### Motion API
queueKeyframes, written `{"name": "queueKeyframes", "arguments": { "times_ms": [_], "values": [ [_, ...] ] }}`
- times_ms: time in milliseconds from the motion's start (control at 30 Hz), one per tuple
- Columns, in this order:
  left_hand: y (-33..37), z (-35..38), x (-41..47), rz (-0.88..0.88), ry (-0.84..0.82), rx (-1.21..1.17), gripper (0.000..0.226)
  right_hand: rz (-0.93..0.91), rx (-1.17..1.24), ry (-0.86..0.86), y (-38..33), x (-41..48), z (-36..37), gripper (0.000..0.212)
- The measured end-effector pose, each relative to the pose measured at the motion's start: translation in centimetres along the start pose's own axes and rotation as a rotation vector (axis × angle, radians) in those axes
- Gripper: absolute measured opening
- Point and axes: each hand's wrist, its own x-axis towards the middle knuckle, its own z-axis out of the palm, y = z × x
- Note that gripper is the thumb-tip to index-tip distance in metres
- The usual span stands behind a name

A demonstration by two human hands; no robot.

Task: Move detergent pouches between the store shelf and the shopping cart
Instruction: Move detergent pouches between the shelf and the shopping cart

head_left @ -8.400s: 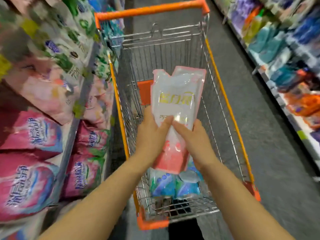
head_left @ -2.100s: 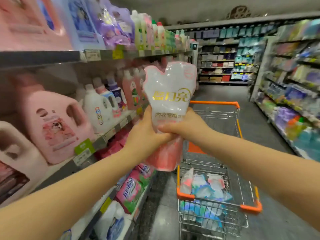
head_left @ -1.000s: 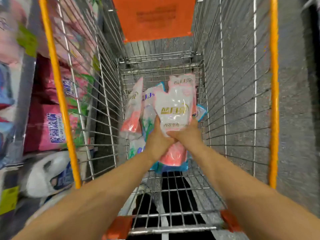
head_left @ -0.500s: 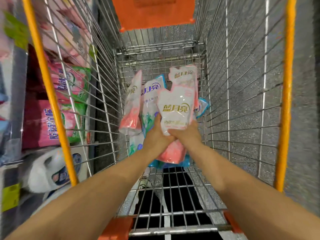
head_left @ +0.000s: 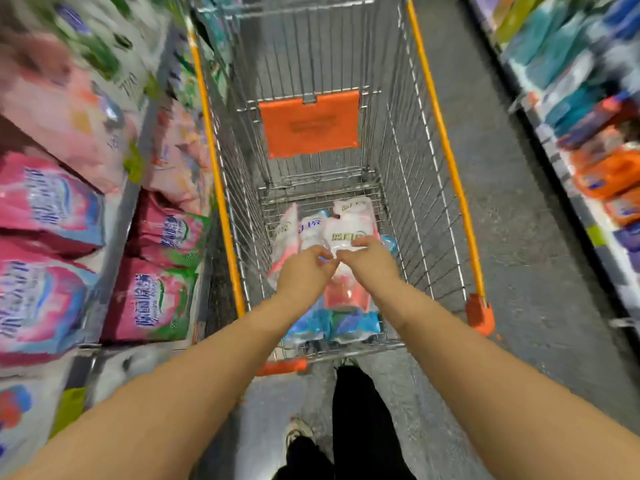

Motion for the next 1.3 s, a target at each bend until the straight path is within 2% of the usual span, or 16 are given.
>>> {"name": "queueKeyframes", "arguments": {
  "times_ms": [167, 467, 667, 900, 1067, 1200, 1300],
  "values": [
    [2.3, -6.4, -7.4, 0.169, 0.22, -0.008, 0.022, -0.233, -0.017, 0.038, -5.1, -7.9, -1.0, 0.03],
    [4.9, -13.6, -22.7, 0.21, 0.619, -0.061, 0.022, -0.716, -0.086, -0.002, -10.0, -21.8, -3.7, 0.019],
    [6.1, -13.8, -34.5, 0.166, 0.826, -0.088, 0.019, -0.927, -0.089, -0.185, -9.5, -31.4, -4.9, 0.009],
    [4.7, -15.7, -50.0, 0.12, 1.099, -0.035, 0.019, -1.236, -0.116, -0.371, -9.0, -45.6, -3.4, 0.014],
    [1.2, -18.3, -62.2, 0.047, 1.311, 0.04, 0.023, -1.439, -0.061, -0.513, -9.7, -57.5, 0.1, 0.012],
    [-3.1, -20.2, -72.7, -0.074, 1.491, 0.134, 0.028, -1.567, -0.001, -0.65, -9.5, -67.8, 4.8, 0.011],
    [-6.3, -21.4, -80.8, -0.171, 1.567, 0.169, 0.028, -1.635, 0.054, -0.767, -8.8, -75.7, 8.7, 0.011]
  ]
}}
